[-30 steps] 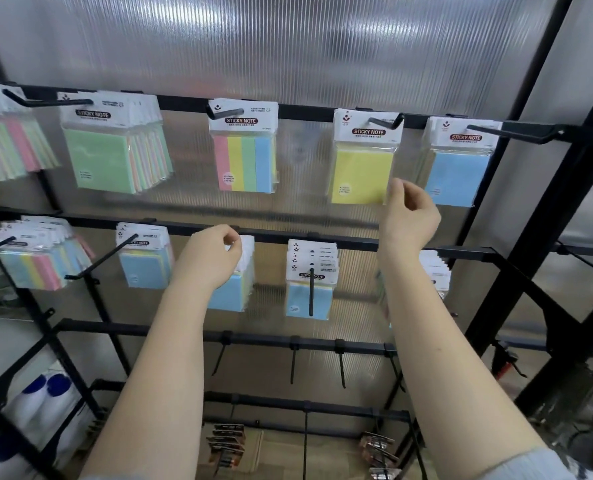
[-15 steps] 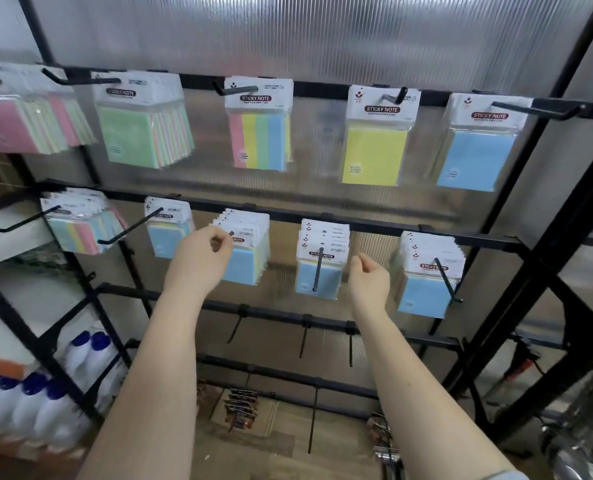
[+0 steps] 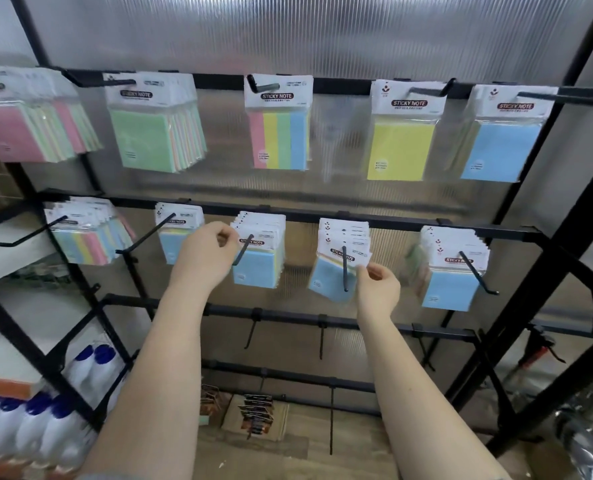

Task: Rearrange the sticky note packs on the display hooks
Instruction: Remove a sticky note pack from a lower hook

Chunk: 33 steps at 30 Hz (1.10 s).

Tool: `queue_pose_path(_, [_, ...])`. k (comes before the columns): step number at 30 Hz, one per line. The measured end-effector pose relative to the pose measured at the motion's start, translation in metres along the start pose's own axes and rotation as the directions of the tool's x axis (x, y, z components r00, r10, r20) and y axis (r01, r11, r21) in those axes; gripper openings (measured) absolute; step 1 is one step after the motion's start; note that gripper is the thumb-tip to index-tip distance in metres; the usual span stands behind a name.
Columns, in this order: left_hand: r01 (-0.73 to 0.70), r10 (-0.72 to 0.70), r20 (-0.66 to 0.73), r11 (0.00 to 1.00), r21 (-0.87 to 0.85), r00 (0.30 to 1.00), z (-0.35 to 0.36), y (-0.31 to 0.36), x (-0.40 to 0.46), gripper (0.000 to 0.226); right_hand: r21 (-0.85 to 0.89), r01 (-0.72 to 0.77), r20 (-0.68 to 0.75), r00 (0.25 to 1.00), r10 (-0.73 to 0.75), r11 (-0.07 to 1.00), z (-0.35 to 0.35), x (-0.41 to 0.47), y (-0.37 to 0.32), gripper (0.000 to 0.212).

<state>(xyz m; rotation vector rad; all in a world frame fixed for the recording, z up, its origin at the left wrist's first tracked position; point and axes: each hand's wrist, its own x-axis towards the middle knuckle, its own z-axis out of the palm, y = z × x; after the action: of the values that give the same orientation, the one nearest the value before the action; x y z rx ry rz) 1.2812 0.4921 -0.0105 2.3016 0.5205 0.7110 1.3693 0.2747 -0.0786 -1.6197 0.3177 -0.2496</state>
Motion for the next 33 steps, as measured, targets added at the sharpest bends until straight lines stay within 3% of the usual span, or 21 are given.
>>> queue_pose_path(3, [-0.003, 0.003, 0.019, 1.000, 0.006, 1.000, 0.000, -0.004, 0.003, 0.010, 0.013, -0.005, 0.056, 0.998, 0.004, 1.000, 0.001, -0.002, 0.000, 0.011])
queue_pose_path(7, [-0.007, 0.007, 0.042, 1.000, -0.017, 0.999, 0.002, -0.005, 0.007, 0.009, -0.003, -0.052, 0.189, 0.981, 0.052, 0.999, -0.004, -0.006, -0.009, 0.042])
queue_pose_path(13, [-0.025, 0.026, 0.065, 0.999, -0.020, 0.998, 0.011, -0.006, 0.007, 0.010, -0.139, -0.037, 0.201, 0.977, 0.064, 0.990, -0.017, -0.017, -0.027, 0.028])
queue_pose_path(17, [-0.017, 0.021, 0.056, 0.997, -0.079, 0.998, 0.016, -0.007, 0.007, 0.011, -0.181, 0.019, 0.214, 0.977, 0.021, 0.983, -0.026, -0.025, -0.034, 0.038])
queue_pose_path(23, [0.102, -0.085, 0.074, 0.959, -0.264, 0.994, 0.024, -0.009, 0.005, 0.018, -0.294, 0.148, 0.146, 0.983, -0.108, 0.944, -0.039, -0.046, -0.031, 0.042])
queue_pose_path(26, [0.277, -0.224, 0.165, 0.836, -0.474, 0.960, 0.027, -0.011, 0.011, 0.026, -0.390, 0.192, 0.170, 0.976, -0.135, 0.901, -0.047, -0.054, -0.033, 0.039])
queue_pose_path(33, [0.369, -0.320, 0.201, 0.883, -0.291, 0.926, 0.035, -0.015, 0.023, 0.021, -0.424, 0.249, 0.196, 0.964, -0.180, 0.871, -0.065, -0.070, -0.059, 0.034])
